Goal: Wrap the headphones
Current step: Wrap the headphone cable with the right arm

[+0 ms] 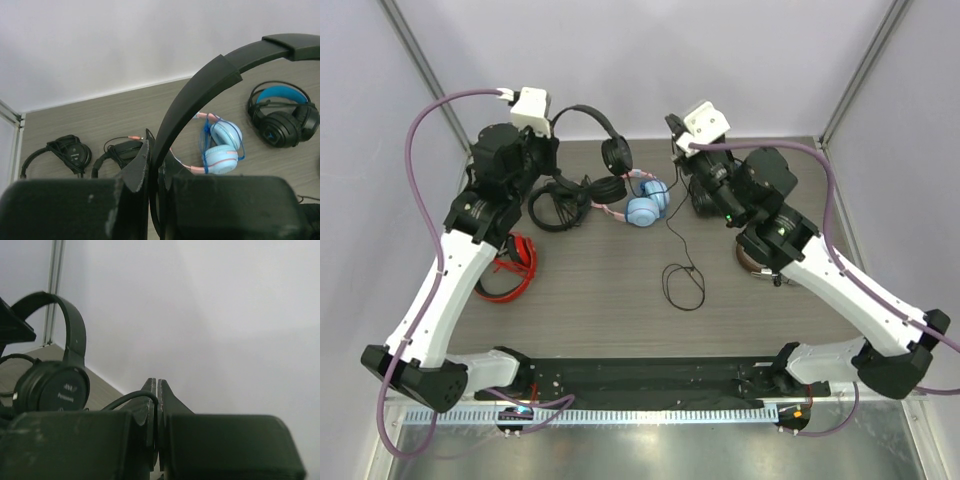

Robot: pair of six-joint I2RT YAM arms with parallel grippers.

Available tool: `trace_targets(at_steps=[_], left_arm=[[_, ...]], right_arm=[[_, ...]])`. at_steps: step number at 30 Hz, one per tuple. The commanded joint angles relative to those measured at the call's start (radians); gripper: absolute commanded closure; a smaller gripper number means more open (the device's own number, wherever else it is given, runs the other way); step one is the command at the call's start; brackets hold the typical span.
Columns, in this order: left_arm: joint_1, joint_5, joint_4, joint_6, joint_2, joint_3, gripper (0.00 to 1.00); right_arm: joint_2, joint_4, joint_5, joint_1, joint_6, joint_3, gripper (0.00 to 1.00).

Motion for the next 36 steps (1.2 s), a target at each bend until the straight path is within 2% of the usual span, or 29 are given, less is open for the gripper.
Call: trace_targets(at_steps=[1, 8, 11, 16, 19, 20, 21, 22, 24, 26, 27, 31, 34, 36], left_arm=[[-0.011, 0.046, 0.019, 0.017, -0.006, 0.019, 1.00], [-0.022, 0.088, -0.021, 0.028, 0.011, 0.011, 1.00], [-0.022, 0.031, 0.005, -0.020, -0.002, -0.013, 1.00], [-0.021, -0.058, 0.073, -0.127, -0.046, -0.072, 1.00], [-0.016, -0.165, 0.091, -0.219, -0.063, -0.079, 1.00], [-0.016, -0.202, 0.099, -0.280, -0.069, -0.091, 1.00], [-0.016, -0.220, 0.105, -0.317, -0.077, -0.096, 1.00], [-0.016, -0.226, 0.119, -0.343, -0.081, -0.104, 1.00], [-0.016, -0.240, 0.133, -0.402, -0.094, -0.115, 1.00], [-0.015, -0.248, 0.130, -0.423, -0.092, -0.110, 1.00], [-0.015, -0.266, 0.125, -0.448, -0.091, -0.104, 1.00], [-0.015, -0.305, 0.146, -0.511, -0.101, -0.119, 1.00], [-0.015, -0.309, 0.176, -0.572, -0.115, -0.147, 1.00], [-0.015, -0.286, 0.182, -0.575, -0.111, -0.147, 1.00]], right_arm=[[0.079, -0.004, -0.059, 0.003, -0.039, 0.119, 0.99], [0.224, -0.044, -0.069, 0.003, -0.052, 0.277, 0.99], [0.239, -0.045, -0.057, 0.001, -0.016, 0.305, 0.99], [0.193, -0.068, 0.013, 0.001, 0.107, 0.248, 0.99], [0.129, -0.068, 0.121, 0.001, 0.274, 0.159, 0.99], [0.109, -0.083, 0.151, 0.001, 0.361, 0.136, 0.92], [0.081, -0.097, 0.180, 0.001, 0.412, 0.100, 0.54], [0.063, -0.113, 0.207, 0.001, 0.461, 0.085, 0.36], [0.016, -0.210, 0.225, 0.001, 0.591, 0.058, 0.10], [-0.011, -0.258, 0.222, 0.001, 0.682, 0.050, 0.03], [-0.018, -0.293, 0.234, 0.000, 0.789, 0.067, 0.02], [-0.028, -0.442, 0.228, -0.002, 0.972, 0.118, 0.02], [-0.040, -0.440, 0.228, 0.000, 1.082, 0.090, 0.02], [-0.028, -0.438, 0.256, 0.001, 1.087, 0.094, 0.00]])
